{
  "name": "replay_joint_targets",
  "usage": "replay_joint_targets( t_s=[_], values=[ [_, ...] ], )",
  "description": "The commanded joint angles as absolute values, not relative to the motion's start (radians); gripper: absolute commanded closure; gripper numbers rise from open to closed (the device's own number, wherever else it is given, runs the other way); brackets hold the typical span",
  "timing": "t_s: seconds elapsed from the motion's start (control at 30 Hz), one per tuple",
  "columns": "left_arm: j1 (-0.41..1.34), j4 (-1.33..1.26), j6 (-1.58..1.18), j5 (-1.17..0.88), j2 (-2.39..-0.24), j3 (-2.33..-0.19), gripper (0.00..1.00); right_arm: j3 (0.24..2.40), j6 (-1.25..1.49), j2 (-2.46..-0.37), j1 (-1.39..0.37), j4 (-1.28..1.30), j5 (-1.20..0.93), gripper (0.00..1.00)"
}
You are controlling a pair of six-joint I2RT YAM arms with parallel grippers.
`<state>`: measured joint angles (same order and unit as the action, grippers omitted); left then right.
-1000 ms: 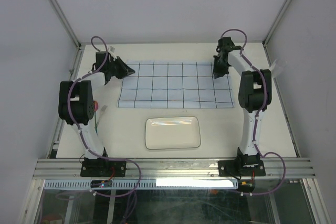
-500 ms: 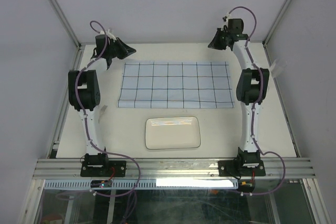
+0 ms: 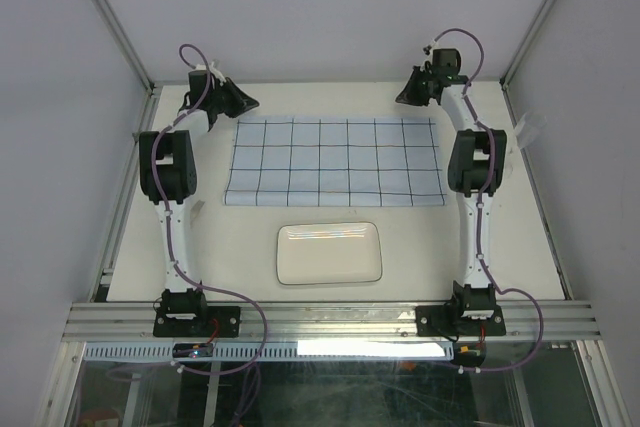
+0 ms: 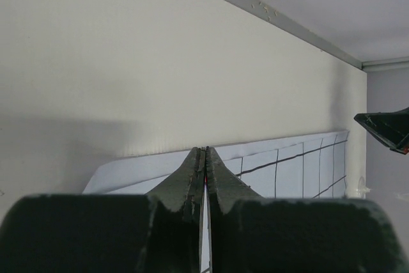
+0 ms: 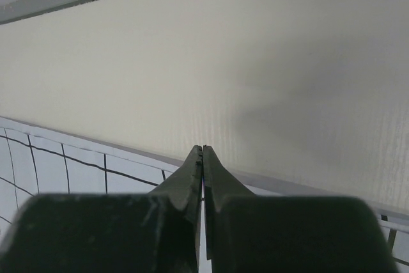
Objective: Set the dinner table for one person
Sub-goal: Flatten out the napkin at the center of the board.
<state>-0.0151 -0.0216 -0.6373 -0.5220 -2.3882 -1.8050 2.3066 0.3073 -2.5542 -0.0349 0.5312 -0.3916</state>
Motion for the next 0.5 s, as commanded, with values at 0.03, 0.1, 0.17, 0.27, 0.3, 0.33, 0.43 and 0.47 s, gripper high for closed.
replay_joint_targets(
  t_s=[0.03, 0.1, 0.17, 0.27, 0.3, 0.33, 0.43, 0.47],
  values=[
    [-0.027, 0.0, -0.574, -0.479, -2.391, -1.839, 0.97, 2.291, 0.312, -2.547, -0.03, 0.462, -0.419, 1.0],
    [-0.027, 0.005, -0.564, -0.47, -2.391, -1.826, 0.97, 2.283, 0.313, -2.554, -0.03, 0.456, -0.421, 1.0],
    [-0.027, 0.026, -0.547, -0.45, -2.394, -1.822, 0.97, 2.281, 0.314, -2.561, -0.03, 0.456, -0.425, 1.0],
    [-0.026, 0.064, -0.525, -0.427, -2.393, -1.822, 0.97, 2.268, 0.307, -2.565, -0.029, 0.458, -0.421, 1.0],
    [-0.027, 0.076, -0.516, -0.416, -2.392, -1.819, 0.97, 2.26, 0.305, -2.563, -0.03, 0.458, -0.42, 1.0],
    [-0.027, 0.089, -0.509, -0.399, -2.389, -1.817, 0.97, 2.253, 0.301, -2.562, -0.03, 0.458, -0.42, 1.0],
    [-0.026, 0.129, -0.48, -0.354, -2.393, -1.819, 0.96, 2.233, 0.294, -2.558, -0.031, 0.459, -0.417, 1.0],
    [-0.026, 0.137, -0.476, -0.343, -2.396, -1.82, 0.96, 2.226, 0.293, -2.555, -0.03, 0.46, -0.416, 1.0]
  ],
)
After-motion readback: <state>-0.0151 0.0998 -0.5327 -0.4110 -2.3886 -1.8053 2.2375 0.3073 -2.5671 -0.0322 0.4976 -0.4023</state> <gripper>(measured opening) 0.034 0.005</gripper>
